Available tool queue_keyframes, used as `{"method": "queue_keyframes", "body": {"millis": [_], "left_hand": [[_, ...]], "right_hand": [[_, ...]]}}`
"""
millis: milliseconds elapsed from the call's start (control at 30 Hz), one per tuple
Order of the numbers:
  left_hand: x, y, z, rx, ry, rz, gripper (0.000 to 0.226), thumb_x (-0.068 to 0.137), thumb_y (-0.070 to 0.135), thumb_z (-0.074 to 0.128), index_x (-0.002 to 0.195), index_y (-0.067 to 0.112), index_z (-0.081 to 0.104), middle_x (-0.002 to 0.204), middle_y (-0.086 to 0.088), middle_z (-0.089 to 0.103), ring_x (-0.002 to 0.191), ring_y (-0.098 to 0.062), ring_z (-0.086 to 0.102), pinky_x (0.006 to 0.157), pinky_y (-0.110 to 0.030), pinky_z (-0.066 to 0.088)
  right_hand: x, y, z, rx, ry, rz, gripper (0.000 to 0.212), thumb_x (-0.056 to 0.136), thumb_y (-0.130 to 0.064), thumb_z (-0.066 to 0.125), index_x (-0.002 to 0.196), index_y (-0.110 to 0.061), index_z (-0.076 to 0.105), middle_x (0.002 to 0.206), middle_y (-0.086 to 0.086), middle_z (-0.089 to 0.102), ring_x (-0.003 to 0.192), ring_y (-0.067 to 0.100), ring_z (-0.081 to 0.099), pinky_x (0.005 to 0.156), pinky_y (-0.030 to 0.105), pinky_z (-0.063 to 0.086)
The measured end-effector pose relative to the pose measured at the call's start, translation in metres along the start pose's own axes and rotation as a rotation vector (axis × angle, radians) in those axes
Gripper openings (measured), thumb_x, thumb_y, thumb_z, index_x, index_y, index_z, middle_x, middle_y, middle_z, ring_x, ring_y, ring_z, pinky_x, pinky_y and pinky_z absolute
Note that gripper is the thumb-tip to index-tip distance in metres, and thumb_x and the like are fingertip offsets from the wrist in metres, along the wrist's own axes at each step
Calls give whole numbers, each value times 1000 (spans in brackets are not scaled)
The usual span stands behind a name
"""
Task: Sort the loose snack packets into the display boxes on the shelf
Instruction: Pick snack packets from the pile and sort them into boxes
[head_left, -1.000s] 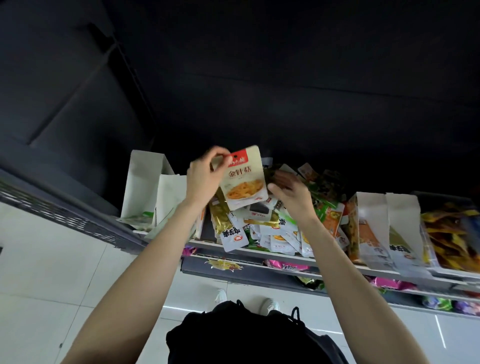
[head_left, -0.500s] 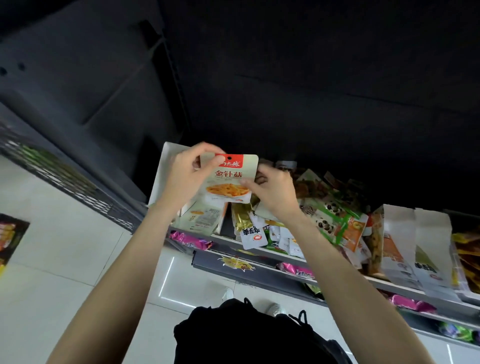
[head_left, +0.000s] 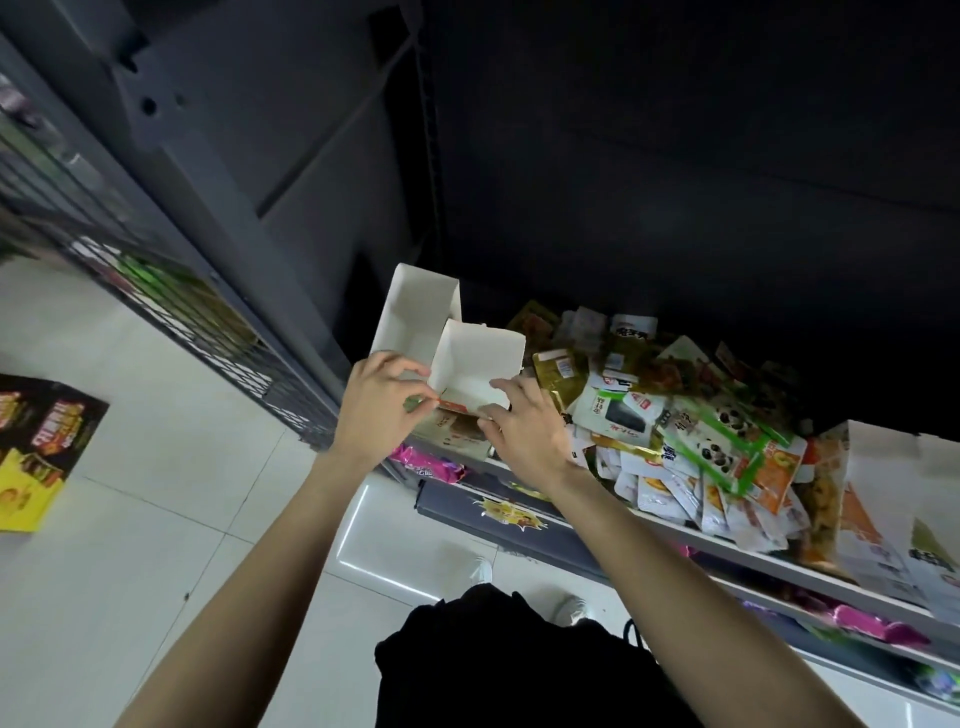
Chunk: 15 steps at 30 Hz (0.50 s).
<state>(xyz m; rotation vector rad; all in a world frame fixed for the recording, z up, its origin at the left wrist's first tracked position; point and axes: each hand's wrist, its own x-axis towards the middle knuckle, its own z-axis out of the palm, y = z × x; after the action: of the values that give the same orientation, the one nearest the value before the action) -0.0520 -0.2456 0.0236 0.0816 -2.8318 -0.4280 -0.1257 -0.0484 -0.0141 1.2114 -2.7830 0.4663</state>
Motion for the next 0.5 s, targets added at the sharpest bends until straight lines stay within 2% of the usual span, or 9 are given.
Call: {"method": "queue_keyframes", "body": {"millis": [100, 200, 267, 333, 400, 500], "left_hand": [[0, 5, 3, 78, -98, 49, 12, 64, 27, 85, 72, 27, 76, 89, 9, 67, 94, -19, 50, 81, -38, 41], [-1, 7, 4, 114, -201, 57, 13, 63, 28, 85, 71, 29, 75, 83, 9, 64, 87, -21, 55, 78, -40, 42], [-2, 11, 3, 119, -239, 53, 13, 65, 27, 83, 75, 28, 75, 84, 7, 64, 87, -22, 56, 78, -41, 43], [-1, 24, 4, 89, -223, 79, 16, 70, 25, 78, 85, 24, 75, 88, 3, 64, 88, -23, 58, 75, -38, 45], [4, 50, 6, 16, -188, 134, 20, 78, 24, 72, 97, 20, 73, 93, 1, 65, 90, -21, 59, 72, -32, 48], [18, 93, 22, -116, -261, 141, 26, 89, 30, 59, 114, 24, 66, 109, 3, 62, 104, -16, 54, 81, -29, 45]], "right_hand": [[-12, 4, -3, 72, -96, -57, 20, 87, -20, 62, 104, -16, 74, 131, 10, 56, 125, 30, 45, 100, 47, 41], [-34, 23, -15, 154, 21, -82, 23, 85, -9, 64, 105, -16, 72, 120, 3, 64, 118, 23, 53, 100, 42, 41], [-55, 46, -23, 224, 200, 77, 22, 84, -2, 63, 101, -13, 73, 105, 1, 70, 104, 20, 61, 94, 38, 49], [-72, 69, -31, 190, 277, 278, 23, 80, 0, 69, 99, -10, 73, 98, 3, 72, 96, 23, 63, 85, 40, 53], [-80, 88, -37, 98, 167, 416, 32, 74, -7, 77, 105, -9, 70, 104, 7, 70, 100, 30, 61, 86, 45, 52], [-83, 102, -42, 36, -61, 491, 39, 75, -18, 78, 112, -14, 68, 109, 7, 69, 104, 30, 60, 90, 42, 50]]}}
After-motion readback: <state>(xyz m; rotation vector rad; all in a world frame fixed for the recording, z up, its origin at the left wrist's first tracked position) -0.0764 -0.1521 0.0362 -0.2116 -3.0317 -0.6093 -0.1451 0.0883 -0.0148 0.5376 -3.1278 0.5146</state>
